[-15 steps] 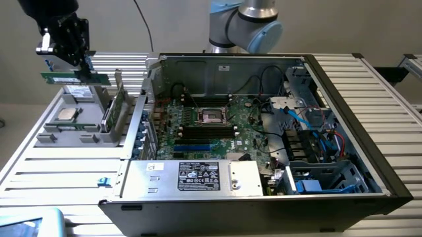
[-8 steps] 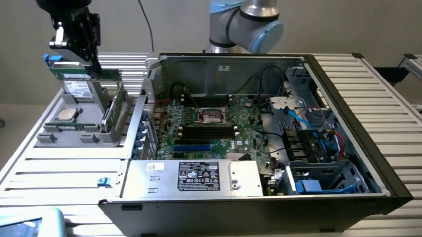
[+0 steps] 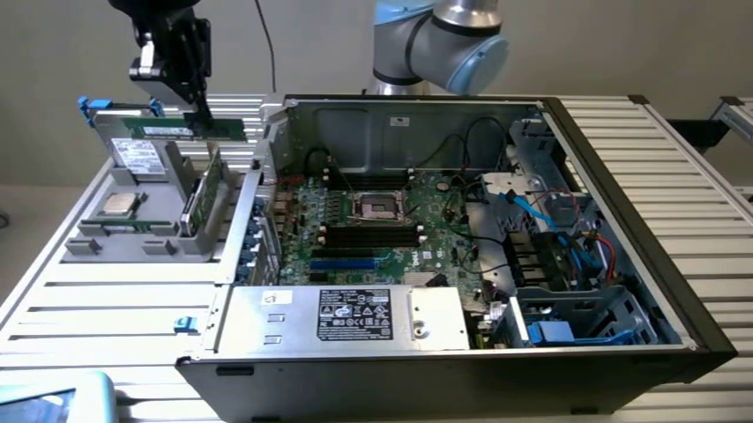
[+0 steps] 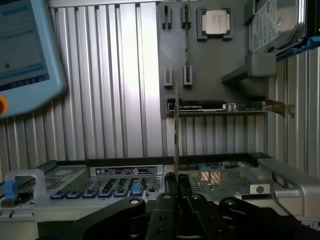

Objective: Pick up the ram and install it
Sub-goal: 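Pick up the ram and move it above insertion slot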

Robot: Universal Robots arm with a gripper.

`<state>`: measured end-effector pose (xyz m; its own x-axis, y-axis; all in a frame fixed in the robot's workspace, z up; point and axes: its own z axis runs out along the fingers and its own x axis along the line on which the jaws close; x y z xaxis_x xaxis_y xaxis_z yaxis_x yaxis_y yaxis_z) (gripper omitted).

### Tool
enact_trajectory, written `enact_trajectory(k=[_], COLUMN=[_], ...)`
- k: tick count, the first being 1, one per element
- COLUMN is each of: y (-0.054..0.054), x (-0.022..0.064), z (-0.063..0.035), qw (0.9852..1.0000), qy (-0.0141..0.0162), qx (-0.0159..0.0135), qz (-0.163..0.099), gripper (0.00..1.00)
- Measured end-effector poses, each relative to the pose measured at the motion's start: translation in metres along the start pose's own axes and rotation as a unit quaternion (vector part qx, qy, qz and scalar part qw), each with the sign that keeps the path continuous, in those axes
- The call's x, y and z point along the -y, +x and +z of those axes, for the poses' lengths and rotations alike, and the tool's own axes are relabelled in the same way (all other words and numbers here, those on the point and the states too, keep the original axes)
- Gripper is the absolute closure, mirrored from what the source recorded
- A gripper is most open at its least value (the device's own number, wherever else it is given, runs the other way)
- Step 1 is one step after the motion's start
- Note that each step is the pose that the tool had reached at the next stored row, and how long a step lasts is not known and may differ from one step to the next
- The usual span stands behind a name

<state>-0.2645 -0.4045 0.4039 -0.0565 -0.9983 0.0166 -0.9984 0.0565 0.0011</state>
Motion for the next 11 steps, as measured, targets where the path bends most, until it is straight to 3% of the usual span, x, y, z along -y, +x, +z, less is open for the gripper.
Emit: enact_trajectory(k=[11], y=[-0.003], x=[0.0498], z=[-0.0003], qw=[1.0000], qy=[-0.0001], qx=[0.0000], qz=[0.000], gripper=[0.87])
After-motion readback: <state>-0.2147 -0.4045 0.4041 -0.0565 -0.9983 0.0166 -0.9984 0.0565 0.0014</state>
